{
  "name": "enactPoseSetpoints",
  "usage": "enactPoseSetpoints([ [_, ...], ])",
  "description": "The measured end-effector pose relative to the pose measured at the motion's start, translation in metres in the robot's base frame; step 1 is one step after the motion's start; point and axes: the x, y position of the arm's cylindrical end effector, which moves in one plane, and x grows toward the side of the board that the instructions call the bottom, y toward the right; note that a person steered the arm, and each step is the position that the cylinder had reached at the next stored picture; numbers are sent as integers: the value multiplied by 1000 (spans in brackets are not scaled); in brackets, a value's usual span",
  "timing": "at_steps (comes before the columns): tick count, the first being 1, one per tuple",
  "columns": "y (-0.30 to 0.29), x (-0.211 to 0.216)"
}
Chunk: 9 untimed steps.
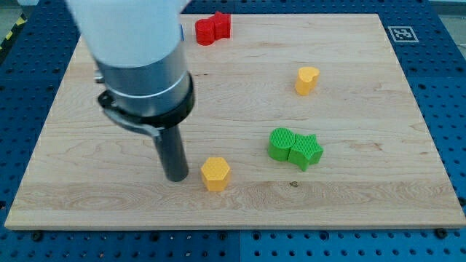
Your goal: Put yellow hexagon to the left of green circle
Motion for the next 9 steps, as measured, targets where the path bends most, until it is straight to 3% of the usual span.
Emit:
enactPoseSetpoints([
  [2, 20, 50],
  [3, 55, 51],
  [5, 6, 50],
  [9, 31, 31],
])
